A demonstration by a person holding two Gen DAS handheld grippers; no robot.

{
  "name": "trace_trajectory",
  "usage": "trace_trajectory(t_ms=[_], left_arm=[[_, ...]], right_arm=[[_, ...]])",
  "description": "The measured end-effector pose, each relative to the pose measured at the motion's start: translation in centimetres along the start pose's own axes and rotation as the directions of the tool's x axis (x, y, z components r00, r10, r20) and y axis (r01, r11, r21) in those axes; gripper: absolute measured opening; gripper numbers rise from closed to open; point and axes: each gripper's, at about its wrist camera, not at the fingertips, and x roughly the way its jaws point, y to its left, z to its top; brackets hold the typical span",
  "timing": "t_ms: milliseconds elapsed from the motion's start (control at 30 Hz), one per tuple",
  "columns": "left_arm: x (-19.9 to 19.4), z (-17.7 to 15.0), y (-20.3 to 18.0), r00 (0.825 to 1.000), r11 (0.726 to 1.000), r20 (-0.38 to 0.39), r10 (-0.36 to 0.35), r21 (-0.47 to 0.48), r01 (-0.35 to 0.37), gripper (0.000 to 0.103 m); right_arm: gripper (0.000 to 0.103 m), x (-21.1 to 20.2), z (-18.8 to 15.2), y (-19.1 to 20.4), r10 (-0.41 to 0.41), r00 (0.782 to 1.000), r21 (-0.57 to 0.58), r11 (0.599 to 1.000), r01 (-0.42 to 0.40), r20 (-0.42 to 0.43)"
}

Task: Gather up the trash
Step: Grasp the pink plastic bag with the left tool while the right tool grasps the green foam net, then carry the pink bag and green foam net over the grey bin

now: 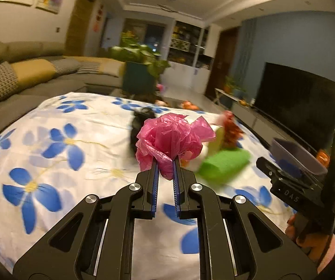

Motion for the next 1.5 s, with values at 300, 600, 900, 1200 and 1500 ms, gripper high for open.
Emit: trace_trajectory(t_ms=[300, 600, 900, 1200, 1500], left_arm=[[0.6, 0.9, 1.8, 0.999, 0.999, 0.023, 0.047, -0.029, -0.046, 0.011], [2.2, 1.5, 2.3, 0.999, 0.998, 0.023, 0.046, -0.036, -0.046, 0.011], [2.3, 1.2, 2.2, 0.999, 0.998, 0.017, 0.044, -0.038, -0.044, 0.011], [2.0, 1.2, 1.9, 0.999, 0.999, 0.020, 0.040, -0.025, -0.040, 0.011], [1.0, 1.2, -0.2, 0.999, 1.000, 0.035, 0.006, -0.002, -0.006, 0.011]], right_arm=[[0.086, 4.1, 1.1, 1.3, -0.012, 0.996, -0.032, 0.999, 0.009, -0.085], [0.086, 7.3, 0.7, 0.9, -0.031, 0.979, -0.026, 0.999, 0.027, -0.203], [0.038, 8.1, 0.1, 1.4, -0.004, 0.966, -0.068, 0.998, -0.014, -0.257], [0.014, 5.2, -0.3, 0.7, 0.029, 0.978, -0.055, 0.998, -0.041, -0.209], [0.012, -0.1, 0.2, -1.2, -0.011, 0.995, -0.054, 0.999, 0.005, -0.104]])
